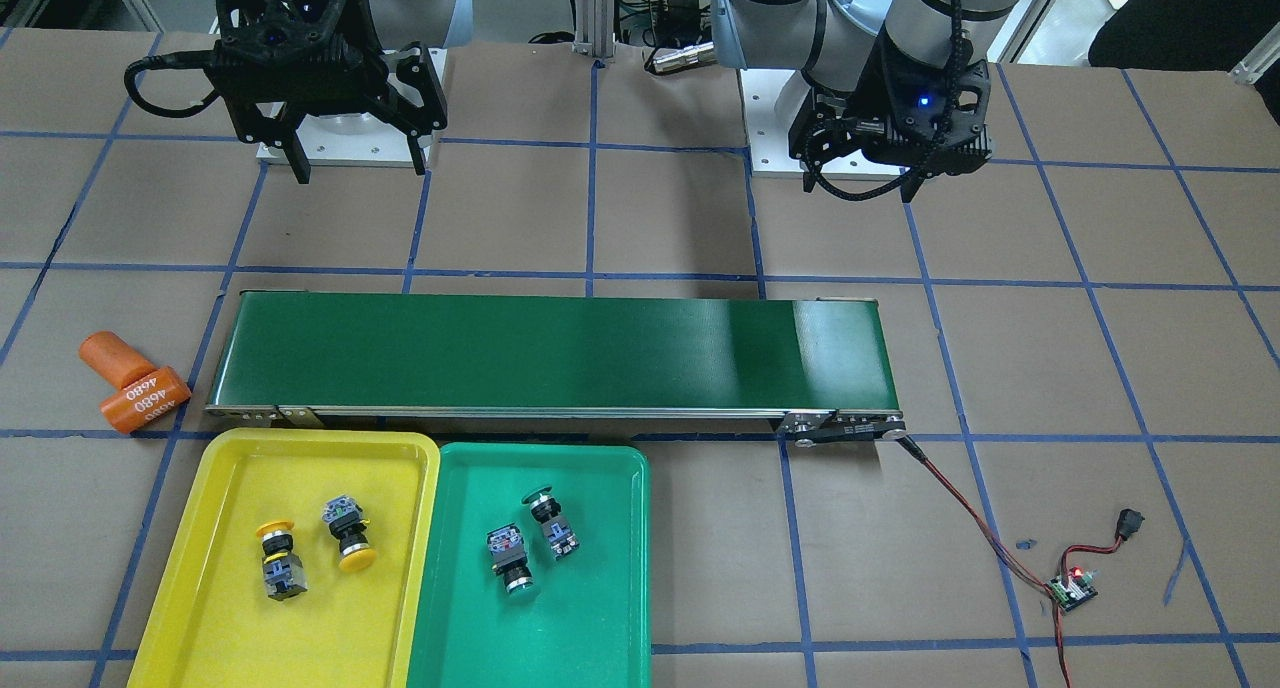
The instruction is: Sort buttons by color to trays
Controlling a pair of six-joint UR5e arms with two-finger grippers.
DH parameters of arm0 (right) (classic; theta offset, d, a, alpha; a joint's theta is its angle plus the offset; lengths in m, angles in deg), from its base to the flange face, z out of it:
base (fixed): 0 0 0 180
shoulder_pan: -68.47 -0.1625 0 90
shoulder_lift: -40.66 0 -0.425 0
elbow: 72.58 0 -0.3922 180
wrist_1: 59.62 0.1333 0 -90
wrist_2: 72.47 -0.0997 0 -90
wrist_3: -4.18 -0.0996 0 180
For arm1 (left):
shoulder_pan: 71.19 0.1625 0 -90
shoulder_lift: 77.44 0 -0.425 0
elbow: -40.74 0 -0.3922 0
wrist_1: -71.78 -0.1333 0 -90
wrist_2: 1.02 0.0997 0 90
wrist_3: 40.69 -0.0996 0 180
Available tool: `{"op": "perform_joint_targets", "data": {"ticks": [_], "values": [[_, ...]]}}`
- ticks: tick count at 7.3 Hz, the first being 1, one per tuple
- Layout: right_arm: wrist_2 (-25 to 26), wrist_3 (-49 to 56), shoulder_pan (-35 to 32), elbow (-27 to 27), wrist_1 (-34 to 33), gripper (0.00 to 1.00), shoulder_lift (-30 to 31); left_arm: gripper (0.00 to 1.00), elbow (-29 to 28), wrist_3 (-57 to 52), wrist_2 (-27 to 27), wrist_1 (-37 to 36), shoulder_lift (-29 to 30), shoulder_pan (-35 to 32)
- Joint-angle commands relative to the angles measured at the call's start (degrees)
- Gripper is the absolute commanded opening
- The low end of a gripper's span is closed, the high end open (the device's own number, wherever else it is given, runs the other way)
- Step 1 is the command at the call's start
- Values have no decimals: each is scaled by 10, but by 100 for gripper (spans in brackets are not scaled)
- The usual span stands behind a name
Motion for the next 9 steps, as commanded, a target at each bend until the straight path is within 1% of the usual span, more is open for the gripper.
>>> {"op": "perform_joint_targets", "data": {"ticks": [1,5,7,9], "values": [[-4,0,-2,0,0,100,-1,100,1,1,1,-2,1,0],[3,0,-4,-1,-5,100,-1,100,2,0,0,-2,1,0],[-2,0,-4,-5,-7,100,-3,100,2,1,-1,-2,1,0],[2,22,-4,-4,-14,100,-6,100,2,3,-5,-4,2,0]]}}
